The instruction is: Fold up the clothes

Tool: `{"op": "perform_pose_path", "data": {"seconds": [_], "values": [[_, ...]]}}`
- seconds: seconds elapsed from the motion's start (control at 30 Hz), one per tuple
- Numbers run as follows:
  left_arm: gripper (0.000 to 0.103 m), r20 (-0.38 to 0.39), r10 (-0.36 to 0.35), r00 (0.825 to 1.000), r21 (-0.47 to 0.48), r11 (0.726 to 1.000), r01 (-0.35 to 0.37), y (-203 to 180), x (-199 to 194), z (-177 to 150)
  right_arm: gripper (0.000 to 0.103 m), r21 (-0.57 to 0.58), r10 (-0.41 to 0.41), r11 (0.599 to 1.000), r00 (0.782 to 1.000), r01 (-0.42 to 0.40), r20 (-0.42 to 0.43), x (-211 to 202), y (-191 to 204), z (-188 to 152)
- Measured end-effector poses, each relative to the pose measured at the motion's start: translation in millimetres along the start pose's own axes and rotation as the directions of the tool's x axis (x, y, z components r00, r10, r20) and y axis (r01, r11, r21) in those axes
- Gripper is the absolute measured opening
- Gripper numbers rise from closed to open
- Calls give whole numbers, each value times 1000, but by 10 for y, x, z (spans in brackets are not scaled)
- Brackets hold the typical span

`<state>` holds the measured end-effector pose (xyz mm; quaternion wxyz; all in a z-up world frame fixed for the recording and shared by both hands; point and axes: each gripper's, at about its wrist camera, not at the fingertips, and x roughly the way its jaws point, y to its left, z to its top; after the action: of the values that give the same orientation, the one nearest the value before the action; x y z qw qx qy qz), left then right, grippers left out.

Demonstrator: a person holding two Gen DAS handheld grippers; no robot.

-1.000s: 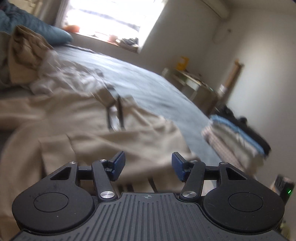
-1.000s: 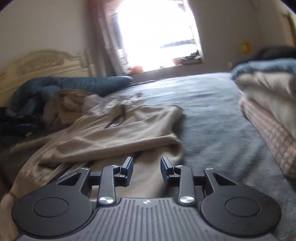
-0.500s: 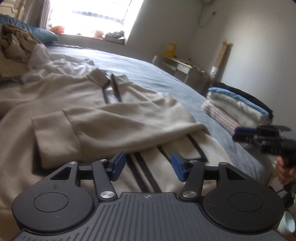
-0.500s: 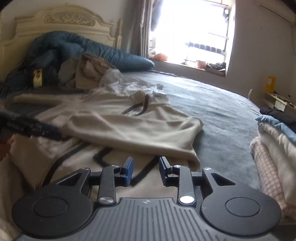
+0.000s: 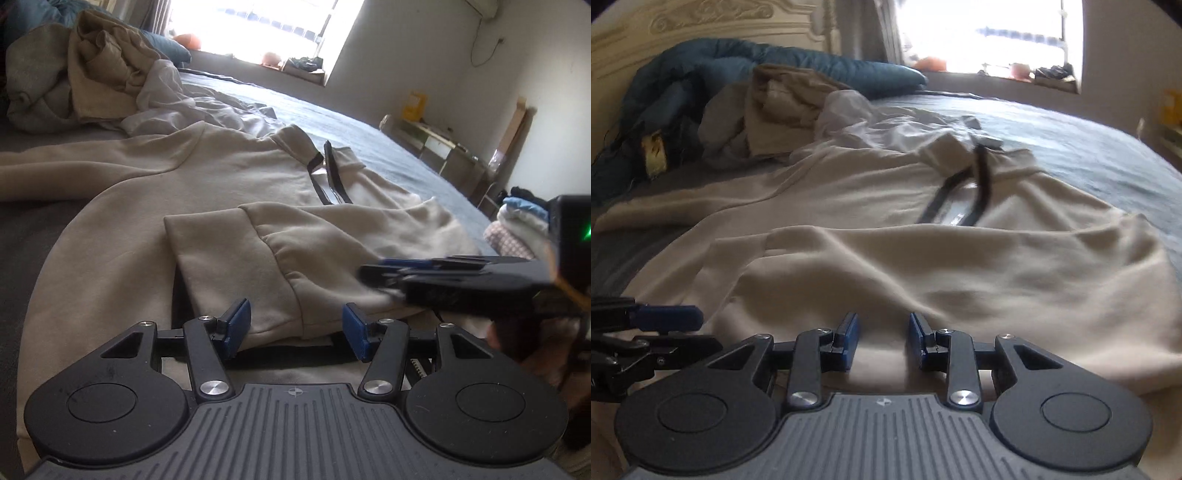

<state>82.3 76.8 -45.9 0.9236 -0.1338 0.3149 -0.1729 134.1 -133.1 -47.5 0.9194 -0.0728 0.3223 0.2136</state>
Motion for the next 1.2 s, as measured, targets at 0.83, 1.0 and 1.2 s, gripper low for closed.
{"op": "perform_pose_path", "data": {"seconds": [0.83, 1.0, 1.2], "values": [[55, 155, -11, 988, -47, 999, 19, 255, -126, 122, 31, 502, 72, 847, 973, -175, 219, -117, -804, 424], [55, 85, 93, 992, -26, 996, -91, 304, 55, 38, 31, 649, -255, 757, 947, 70, 196, -325, -1598, 277], [55, 87, 79, 993, -70, 995, -73, 439, 32, 25, 13, 807, -284, 571, 959, 151, 22, 22, -2522, -293]]}}
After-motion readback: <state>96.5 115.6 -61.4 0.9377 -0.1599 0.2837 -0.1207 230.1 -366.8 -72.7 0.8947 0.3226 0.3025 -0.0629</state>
